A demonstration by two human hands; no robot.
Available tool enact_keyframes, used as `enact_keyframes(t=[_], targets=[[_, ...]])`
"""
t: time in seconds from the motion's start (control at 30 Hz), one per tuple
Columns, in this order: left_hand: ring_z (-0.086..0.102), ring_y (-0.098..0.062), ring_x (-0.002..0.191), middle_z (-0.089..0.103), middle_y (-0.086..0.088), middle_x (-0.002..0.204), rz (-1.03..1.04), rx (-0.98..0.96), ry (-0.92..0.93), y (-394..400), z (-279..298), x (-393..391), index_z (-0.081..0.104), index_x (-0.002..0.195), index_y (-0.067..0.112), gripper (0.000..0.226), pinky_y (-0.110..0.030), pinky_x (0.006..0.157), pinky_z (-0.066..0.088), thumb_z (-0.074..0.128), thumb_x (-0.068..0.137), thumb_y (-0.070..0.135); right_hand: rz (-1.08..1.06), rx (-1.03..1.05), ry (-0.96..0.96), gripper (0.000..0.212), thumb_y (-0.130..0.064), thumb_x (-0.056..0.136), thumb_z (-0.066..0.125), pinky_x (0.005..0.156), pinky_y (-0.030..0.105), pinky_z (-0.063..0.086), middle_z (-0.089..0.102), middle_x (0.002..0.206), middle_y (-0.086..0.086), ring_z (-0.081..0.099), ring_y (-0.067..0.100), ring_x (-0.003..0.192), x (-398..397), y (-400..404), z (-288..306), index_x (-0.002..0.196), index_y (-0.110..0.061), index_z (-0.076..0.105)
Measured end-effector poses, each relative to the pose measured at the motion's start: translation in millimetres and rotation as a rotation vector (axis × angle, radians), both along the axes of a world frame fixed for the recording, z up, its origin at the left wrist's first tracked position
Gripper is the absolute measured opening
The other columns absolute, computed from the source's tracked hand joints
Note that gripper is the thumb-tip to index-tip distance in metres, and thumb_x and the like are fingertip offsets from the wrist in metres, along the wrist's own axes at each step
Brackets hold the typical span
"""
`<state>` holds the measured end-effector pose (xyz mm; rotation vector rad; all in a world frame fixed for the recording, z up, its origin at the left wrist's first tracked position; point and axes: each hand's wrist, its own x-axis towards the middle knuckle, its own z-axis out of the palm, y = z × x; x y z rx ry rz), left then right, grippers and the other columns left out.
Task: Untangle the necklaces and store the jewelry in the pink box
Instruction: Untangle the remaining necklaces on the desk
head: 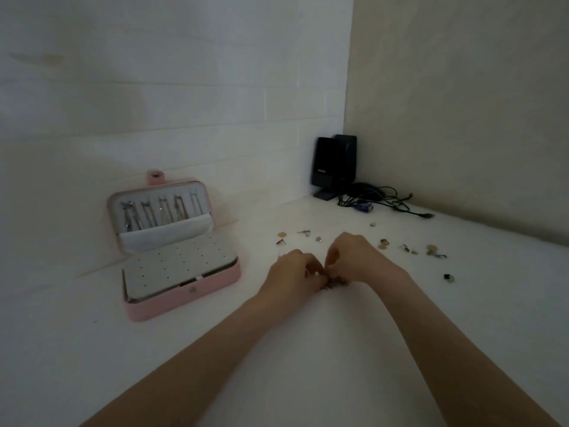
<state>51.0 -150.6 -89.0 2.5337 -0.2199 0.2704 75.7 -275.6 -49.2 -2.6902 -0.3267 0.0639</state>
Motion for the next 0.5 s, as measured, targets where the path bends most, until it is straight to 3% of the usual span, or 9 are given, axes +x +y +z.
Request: enact_keyframes(t=[0.1,0.17,0.23,0.37,0.43,0.5], targets=[[0.055,-0.006,0.079,0.063,0.004,0.089,-0.029,-0.038,-0.01,15,0,6,0.071,0.099,0.018,0.017,-0.013,0.074,0.043,0.062,0.084,0.017,0.036,0.062,-0.029,0.016,-0.008,0.08,0.063,0.057,0.019,0.046,0.069,0.092,0.011,0.063,0.019,0.081,3,8,-4,0.093,-0.004,0.071],[0.054,0.002,0.07,0.065,0.007,0.084,-0.045,-0.105,-0.002,27,0,7,0.072,0.094,0.017,0.014,-0.003,0.065,0.04,0.065,0.082,0.014,0.059,0.159,-0.013,0.01,-0.008,0.079,0.063,0.041,0.014,0.042,0.065,0.079,0.006,0.059,0.014,0.06,3,13,-8,0.086,-0.006,0.071],[0.056,0.002,0.067,0.063,0.01,0.076,-0.038,-0.206,0.003,33,-1,9,0.071,0.088,0.017,0.009,-0.003,0.064,0.042,0.068,0.081,0.012,0.066,0.263,0.002,0.005,-0.008,0.079,0.064,0.034,0.013,0.038,0.06,0.071,-0.001,0.053,0.01,0.051,2,14,-11,0.08,-0.01,0.069],[0.064,-0.011,0.075,0.066,0.006,0.083,0.009,-0.51,-0.033,36,-1,13,0.062,0.075,0.023,0.021,-0.012,0.066,0.048,0.065,0.082,0.003,0.057,0.445,-0.067,0.01,-0.01,0.08,0.065,0.045,0.016,0.04,0.061,0.072,-0.003,0.055,0.012,0.065,5,21,-17,0.073,-0.017,0.064],[0.065,-0.015,0.079,0.067,-0.005,0.095,0.012,-0.692,-0.036,35,1,10,0.063,0.077,0.021,0.021,-0.016,0.068,0.05,0.062,0.083,0.0,0.034,0.706,-0.006,0.011,-0.006,0.08,0.064,0.05,0.017,0.038,0.063,0.068,0.0,0.052,0.01,0.058,5,22,-18,0.072,-0.014,0.064],[0.065,-0.01,0.077,0.068,-0.007,0.094,-0.02,-0.84,0.0,33,4,6,0.065,0.082,0.014,0.015,-0.015,0.067,0.052,0.062,0.085,0.0,0.014,0.934,0.057,0.008,-0.001,0.081,0.063,0.047,0.017,0.038,0.062,0.061,0.002,0.047,0.008,0.048,2,22,-17,0.075,-0.006,0.064]])
